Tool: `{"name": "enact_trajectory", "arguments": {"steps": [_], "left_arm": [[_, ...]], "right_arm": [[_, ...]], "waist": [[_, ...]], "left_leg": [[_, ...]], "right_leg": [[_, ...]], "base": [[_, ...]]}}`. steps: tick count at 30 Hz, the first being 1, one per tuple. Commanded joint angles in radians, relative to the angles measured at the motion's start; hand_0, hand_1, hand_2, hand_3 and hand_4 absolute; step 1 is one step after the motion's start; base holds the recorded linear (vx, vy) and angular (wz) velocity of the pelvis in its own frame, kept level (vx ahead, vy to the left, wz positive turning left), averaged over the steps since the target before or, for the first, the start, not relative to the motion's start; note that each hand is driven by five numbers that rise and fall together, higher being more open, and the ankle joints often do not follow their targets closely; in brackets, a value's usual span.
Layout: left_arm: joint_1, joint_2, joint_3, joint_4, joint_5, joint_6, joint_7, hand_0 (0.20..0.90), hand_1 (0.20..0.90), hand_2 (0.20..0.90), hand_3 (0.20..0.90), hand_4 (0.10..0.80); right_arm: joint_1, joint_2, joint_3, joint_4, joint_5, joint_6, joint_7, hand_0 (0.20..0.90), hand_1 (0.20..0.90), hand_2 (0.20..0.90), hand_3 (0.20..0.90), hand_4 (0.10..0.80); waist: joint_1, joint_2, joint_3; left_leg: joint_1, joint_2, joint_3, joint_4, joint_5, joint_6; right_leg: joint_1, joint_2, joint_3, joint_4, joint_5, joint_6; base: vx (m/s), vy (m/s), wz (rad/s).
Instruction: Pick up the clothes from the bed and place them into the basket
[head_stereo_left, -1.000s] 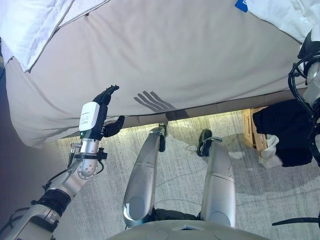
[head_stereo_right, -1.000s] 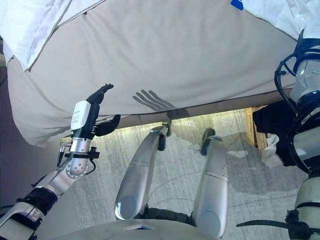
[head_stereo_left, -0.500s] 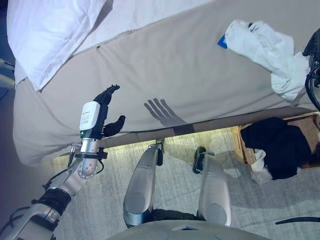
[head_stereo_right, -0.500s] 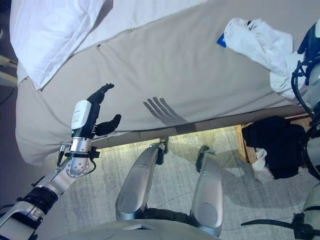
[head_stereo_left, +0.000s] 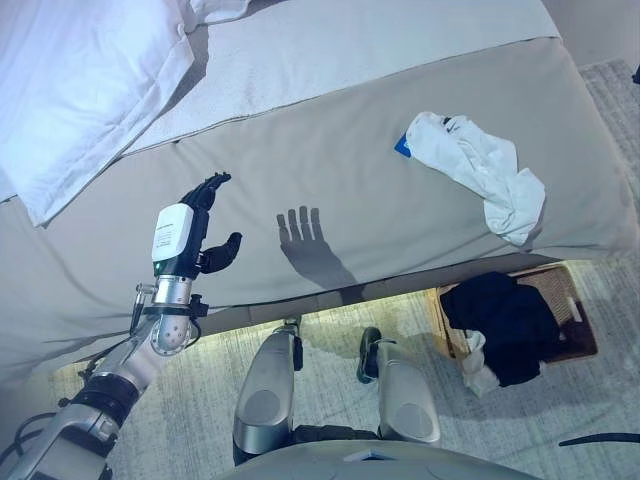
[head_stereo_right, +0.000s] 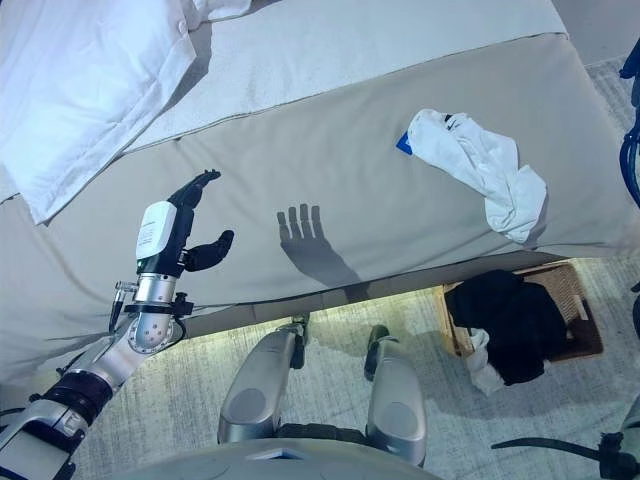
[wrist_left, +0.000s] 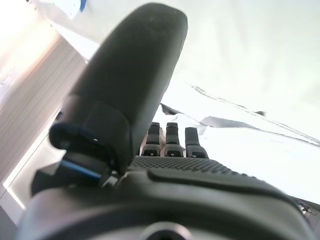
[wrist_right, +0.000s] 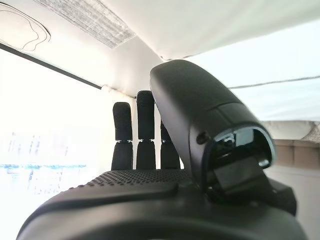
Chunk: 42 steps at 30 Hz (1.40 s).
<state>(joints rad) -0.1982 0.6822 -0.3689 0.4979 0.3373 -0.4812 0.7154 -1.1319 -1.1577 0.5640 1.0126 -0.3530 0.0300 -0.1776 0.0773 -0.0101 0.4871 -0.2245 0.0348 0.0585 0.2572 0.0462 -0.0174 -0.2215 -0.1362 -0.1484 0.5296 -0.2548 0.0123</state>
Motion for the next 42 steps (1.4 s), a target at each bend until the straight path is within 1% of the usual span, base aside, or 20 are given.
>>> {"name": "enact_trajectory", "arguments": {"steps": [1,6,9,11,15,16,18,19,22,25,30,31,33,35,40,42], "left_arm": [[0.015,-0.009,0.039,0.01,0.017,-0.048,0.049,0.9,0.9,0.9,0.9,0.8],[0.014,-0.012,0.037,0.011,0.03,-0.055,0.042,0.9,0.9,0.9,0.9,0.8],[0.027,-0.011,0.039,-0.005,0.033,-0.054,0.035,0.9,0.9,0.9,0.9,0.8],[0.039,-0.011,0.04,-0.012,0.031,-0.061,0.046,0.9,0.9,0.9,0.9,0.8],[0.046,-0.01,0.045,-0.03,0.022,-0.06,0.045,0.9,0.9,0.9,0.9,0.8],[0.049,-0.008,0.046,-0.033,0.02,-0.062,0.049,0.9,0.9,0.9,0.9,0.8],[0.056,-0.003,0.051,-0.043,0.015,-0.063,0.044,0.9,0.9,0.9,0.9,0.8],[0.059,-0.001,0.051,-0.048,0.013,-0.064,0.046,0.9,0.9,0.9,0.9,0.8],[0.065,0.007,0.051,-0.064,0.006,-0.059,0.045,0.9,0.9,0.9,0.9,0.8],[0.07,0.015,0.055,-0.074,-0.002,-0.053,0.035,0.9,0.9,0.9,0.9,0.8],[0.075,0.019,0.054,-0.084,-0.006,-0.049,0.034,0.9,0.9,0.9,0.9,0.8],[0.077,0.021,0.055,-0.096,-0.009,-0.042,0.033,0.9,0.9,0.9,0.9,0.8],[0.079,0.026,0.057,-0.104,-0.014,-0.039,0.03,0.9,0.9,0.9,0.9,0.8],[0.087,0.028,0.061,-0.113,-0.011,-0.036,0.032,0.9,0.9,0.9,0.9,0.8],[0.102,0.032,0.07,-0.129,-0.017,-0.037,0.038,0.9,0.9,0.9,0.9,0.8],[0.108,0.028,0.072,-0.143,-0.011,-0.034,0.04,0.9,0.9,0.9,0.9,0.8]], "right_arm": [[0.047,-0.032,-0.026,-0.016,0.111,0.043,0.036,0.9,0.9,0.9,0.9,0.8],[0.031,-0.012,-0.047,0.008,0.143,0.069,0.05,0.9,0.9,0.9,0.9,0.8],[0.026,-0.006,-0.052,0.021,0.156,0.096,0.05,0.9,0.9,0.9,0.9,0.8],[0.027,-0.004,-0.054,0.037,0.14,0.117,0.044,0.9,0.9,0.9,0.9,0.8],[0.01,-0.016,-0.05,0.059,0.141,0.152,0.018,0.9,0.9,0.9,0.9,0.8],[0.003,-0.022,-0.048,0.063,0.133,0.173,0.007,0.9,0.9,0.9,0.9,0.8],[-0.004,-0.031,-0.043,0.072,0.109,0.196,-0.009,0.9,0.9,0.9,0.9,0.8],[-0.001,-0.037,-0.04,0.074,0.109,0.204,-0.017,0.9,0.9,0.9,0.9,0.8],[0.009,-0.049,-0.045,0.07,0.109,0.227,-0.032,0.9,0.9,0.9,0.9,0.8],[0.025,-0.06,-0.056,0.064,0.146,0.223,-0.046,0.9,0.9,0.9,0.9,0.8],[0.041,-0.057,-0.075,0.046,0.179,0.206,-0.054,0.9,0.9,0.9,0.9,0.8],[0.039,-0.053,-0.085,0.032,0.222,0.195,-0.062,0.9,0.9,0.9,0.9,0.8],[0.034,-0.051,-0.091,0.03,0.245,0.185,-0.063,0.9,0.9,0.9,0.9,0.8],[0.021,-0.045,-0.104,0.02,0.304,0.166,-0.062,0.9,0.9,0.9,0.9,0.8],[-0.007,-0.03,-0.114,0.008,0.341,0.146,-0.071,0.9,0.9,0.9,0.9,0.8],[-0.021,-0.022,-0.112,-0.003,0.345,0.123,-0.087,0.9,0.9,0.9,0.9,0.8]], "waist": [[-0.015,-0.019,-0.128],[-0.013,-0.003,-0.097],[-0.012,0.013,-0.076],[-0.014,0.03,-0.059],[-0.023,0.055,-0.034],[-0.027,0.063,-0.024],[-0.032,0.078,-0.007],[-0.036,0.083,-0.002],[-0.044,0.096,0.019],[-0.05,0.105,0.033],[-0.056,0.115,0.033],[-0.058,0.12,0.033],[-0.058,0.124,0.033],[-0.056,0.13,0.033],[-0.049,0.144,0.033],[-0.044,0.15,0.033]], "left_leg": [[-0.019,0.013,0.022,0.219,-0.222,0.016],[-0.056,0.008,0.017,0.26,-0.224,0.014],[-0.075,0.004,0.012,0.271,-0.207,0.008],[-0.092,-0.003,0.008,0.276,-0.189,0.004],[-0.124,-0.013,0.014,0.297,-0.179,0.008],[-0.137,-0.016,0.017,0.307,-0.176,0.008],[-0.159,-0.016,0.022,0.328,-0.175,0.007],[-0.168,-0.017,0.024,0.327,-0.164,0.007],[-0.191,-0.015,0.035,0.353,-0.174,0.009],[-0.214,-0.014,0.037,0.371,-0.173,0.008],[-0.247,-0.014,0.042,0.399,-0.178,0.01],[-0.266,-0.011,0.044,0.416,-0.18,0.01],[-0.282,-0.01,0.044,0.43,-0.182,0.01],[-0.308,-0.01,0.043,0.452,-0.188,0.011],[-0.349,-0.017,0.038,0.474,-0.195,0.013],[-0.367,-0.019,0.033,0.48,-0.195,0.013]], "right_leg": [[0.007,0.047,-0.053,-0.074,0.081,-0.044],[-0.025,0.045,-0.054,-0.034,0.073,-0.055],[-0.044,0.042,-0.055,-0.023,0.073,-0.057],[-0.061,0.038,-0.054,-0.019,0.074,-0.06],[-0.104,0.04,-0.048,0.009,0.069,-0.068],[-0.122,0.041,-0.045,0.022,0.067,-0.07],[-0.151,0.042,-0.04,0.053,0.057,-0.072],[-0.162,0.043,-0.039,0.053,0.063,-0.073],[-0.195,0.039,-0.036,0.092,0.05,-0.076],[-0.224,0.035,-0.035,0.122,0.041,-0.077],[-0.263,0.03,-0.031,0.158,0.029,-0.081],[-0.286,0.027,-0.032,0.177,0.024,-0.084],[-0.305,0.024,-0.031,0.195,0.018,-0.087],[-0.337,0.019,-0.029,0.224,0.009,-0.09],[-0.383,0.014,-0.024,0.262,-0.004,-0.095],[-0.403,0.012,-0.022,0.279,-0.009,-0.097]], "base": [[0.04,-0.052,-0.02],[0.015,-0.038,-0.02],[0.014,-0.037,-0.03],[0.0,0.0,0.0],[0.0,0.0,0.0],[-0.041,-0.013,-0.01],[-0.046,-0.018,-0.04],[-0.035,-0.025,-0.06],[-0.046,-0.034,-0.01],[-0.04,-0.041,-0.02],[-0.015,-0.019,-0.02],[-0.045,-0.028,-0.04],[-0.036,-0.024,-0.03],[-0.039,-0.03,0.01],[-0.022,-0.017,0.0],[0.0,0.0,0.0]]}}
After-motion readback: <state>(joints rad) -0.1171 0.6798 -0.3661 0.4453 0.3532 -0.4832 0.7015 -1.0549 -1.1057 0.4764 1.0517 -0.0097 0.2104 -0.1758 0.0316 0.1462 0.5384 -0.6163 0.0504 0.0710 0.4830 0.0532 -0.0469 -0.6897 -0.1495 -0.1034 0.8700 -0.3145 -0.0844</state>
